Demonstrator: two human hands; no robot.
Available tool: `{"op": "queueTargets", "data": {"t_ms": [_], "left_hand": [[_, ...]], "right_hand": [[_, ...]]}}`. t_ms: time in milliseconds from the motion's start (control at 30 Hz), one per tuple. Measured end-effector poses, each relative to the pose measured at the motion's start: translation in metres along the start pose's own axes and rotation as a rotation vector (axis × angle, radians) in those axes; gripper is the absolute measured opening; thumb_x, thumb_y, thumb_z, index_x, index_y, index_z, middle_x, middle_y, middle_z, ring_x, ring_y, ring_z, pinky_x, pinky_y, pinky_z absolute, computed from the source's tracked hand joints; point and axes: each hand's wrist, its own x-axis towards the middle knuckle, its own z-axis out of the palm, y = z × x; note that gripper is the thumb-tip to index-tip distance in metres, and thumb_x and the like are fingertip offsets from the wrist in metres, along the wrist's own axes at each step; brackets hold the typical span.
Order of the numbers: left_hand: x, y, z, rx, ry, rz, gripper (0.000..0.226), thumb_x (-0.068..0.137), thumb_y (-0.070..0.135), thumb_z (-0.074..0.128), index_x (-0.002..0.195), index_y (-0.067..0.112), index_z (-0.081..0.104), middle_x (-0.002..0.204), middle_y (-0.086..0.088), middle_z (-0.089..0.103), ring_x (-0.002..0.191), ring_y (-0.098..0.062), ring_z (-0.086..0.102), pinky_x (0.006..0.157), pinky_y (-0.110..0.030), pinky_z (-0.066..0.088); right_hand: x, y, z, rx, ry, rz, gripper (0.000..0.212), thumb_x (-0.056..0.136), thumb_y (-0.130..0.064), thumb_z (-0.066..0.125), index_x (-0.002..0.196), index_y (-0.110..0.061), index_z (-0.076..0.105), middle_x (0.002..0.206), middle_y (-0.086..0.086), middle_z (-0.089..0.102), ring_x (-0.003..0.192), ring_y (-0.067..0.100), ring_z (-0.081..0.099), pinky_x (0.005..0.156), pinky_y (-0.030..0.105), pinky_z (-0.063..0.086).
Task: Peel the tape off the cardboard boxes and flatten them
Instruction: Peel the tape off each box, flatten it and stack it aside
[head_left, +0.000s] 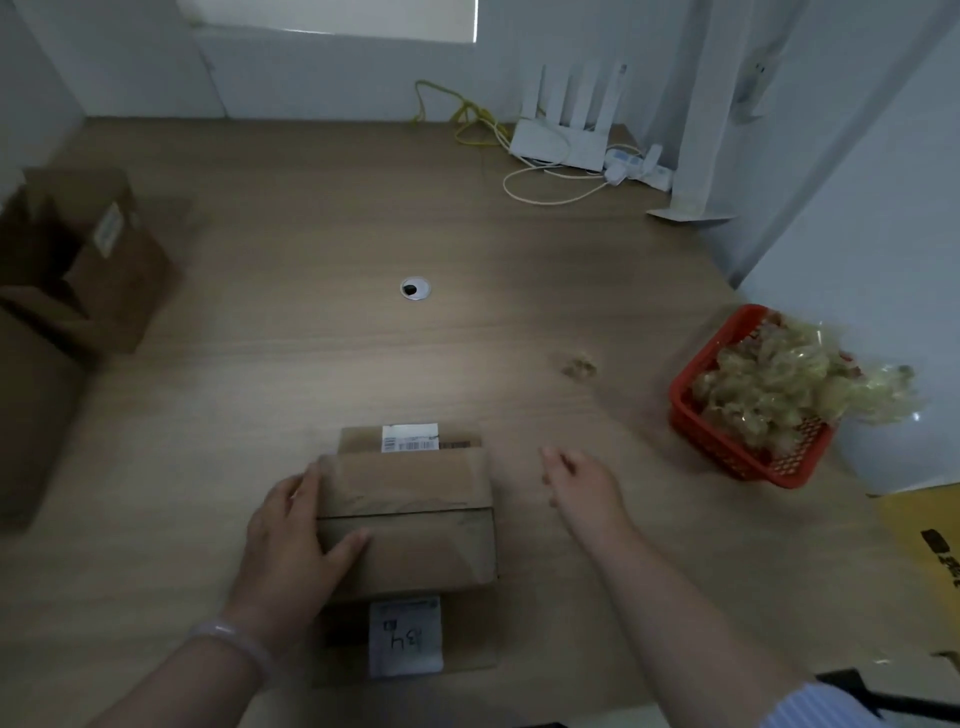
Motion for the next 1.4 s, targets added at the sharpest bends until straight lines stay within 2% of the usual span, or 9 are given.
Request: {"op": "queueTargets", "data": {"t_ms": [200,333,533,867,967,1033,1100,1200,1400], "left_hand": [[0.0,-0.009,-0.005,-0.448,-0.071,-0.148,0.047,0.075,0.028,0.077,0.118,0.03,0.058,0.106,0.007,0.063,0.092,-0.011,0.06,0.081,-0.029,0.051],[-0.005,-0.008,-0.006,-0.586,0.033,-0.238,0.034,0.079,0.01,0.074,0.104,0.023,0.055,0.098,0.006,0.062,0.095,-0.016,0.06,0.08,-0.03,0.049],[-0.007,-0.016,-0.01,-0.55,0.058,-0.167,0.005,0.086,0.018,0.067,0.084,0.021,0.071,0.102,-0.002,0.056,0.099,-0.015,0.052,0.096,-0.033,0.043],[-0.006,-0.004,-0.037,-0.973,-0.139,-0.384,0.018,0.095,0.021,0.053,0.099,0.02,0.071,0.099,-0.002,0.065,0.092,-0.016,0.059,0.087,-0.039,0.051],[-0.003,-0.015,-0.042,-0.787,-0.303,-0.297,0.033,0.09,0.01,0.053,0.11,0.034,0.063,0.101,-0.003,0.066,0.092,-0.02,0.061,0.08,-0.043,0.054],[0.003,-0.023,-0.045,-0.656,-0.382,-0.196,0.053,0.086,0.004,0.057,0.123,0.042,0.051,0.091,-0.004,0.065,0.08,-0.017,0.061,0.064,-0.038,0.056],[0.012,-0.026,-0.045,-0.533,-0.461,-0.15,0.087,0.08,0.006,0.066,0.14,0.047,0.019,0.092,-0.006,0.061,0.076,-0.013,0.06,0.056,-0.025,0.05],[0.023,-0.015,-0.042,-0.121,-0.473,-0.132,0.121,0.065,0.04,0.081,0.149,0.04,-0.007,0.127,-0.006,0.037,0.117,-0.024,0.049,0.091,-0.031,0.049],[0.024,0.008,-0.017,0.02,-0.164,-0.209,0.105,0.055,0.072,0.073,0.137,0.018,0.038,0.146,-0.001,0.003,0.134,-0.03,0.024,0.112,-0.036,0.03]], "right_hand": [[-0.033,-0.01,0.046,0.046,-0.208,-0.032,0.039,0.085,-0.023,0.07,0.122,-0.017,0.06,0.109,-0.004,0.066,0.103,0.011,0.061,0.091,0.023,0.046],[-0.041,-0.012,0.051,0.071,-0.111,-0.06,0.029,0.079,-0.021,0.075,0.091,-0.029,0.049,0.091,-0.01,0.061,0.095,0.013,0.062,0.085,0.026,0.049],[-0.044,-0.016,0.056,-0.165,-0.069,-0.311,0.018,0.085,-0.025,0.069,0.098,-0.013,0.069,0.104,-0.005,0.048,0.101,0.01,0.05,0.091,0.017,0.04],[-0.033,-0.067,0.038,0.189,-0.395,0.211,0.028,0.079,0.001,0.052,0.099,-0.013,0.067,0.114,0.001,0.057,0.102,0.018,0.052,0.099,0.039,0.045],[-0.032,-0.061,0.034,0.048,-0.439,0.055,0.019,0.082,-0.011,0.062,0.074,-0.022,0.076,0.113,-0.014,0.055,0.104,0.011,0.054,0.101,0.036,0.044],[-0.026,-0.057,0.03,-0.007,-0.502,-0.047,0.027,0.075,-0.016,0.074,0.098,-0.028,0.075,0.121,-0.012,0.057,0.11,0.01,0.055,0.102,0.034,0.044],[-0.016,-0.059,0.028,-0.076,-0.617,-0.078,0.071,0.068,-0.015,0.077,0.133,-0.031,0.054,0.124,-0.004,0.059,0.11,0.012,0.058,0.096,0.034,0.05],[-0.008,-0.071,0.037,-0.398,-0.69,-0.177,0.107,0.064,-0.023,0.083,0.149,-0.036,0.02,0.127,-0.001,0.051,0.109,0.019,0.059,0.084,0.028,0.053],[-0.027,-0.082,0.081,-0.832,-0.36,-0.182,0.107,0.058,-0.069,0.072,0.139,-0.013,0.031,0.134,0.01,0.037,0.125,0.028,0.041,0.101,0.037,0.043]]}}
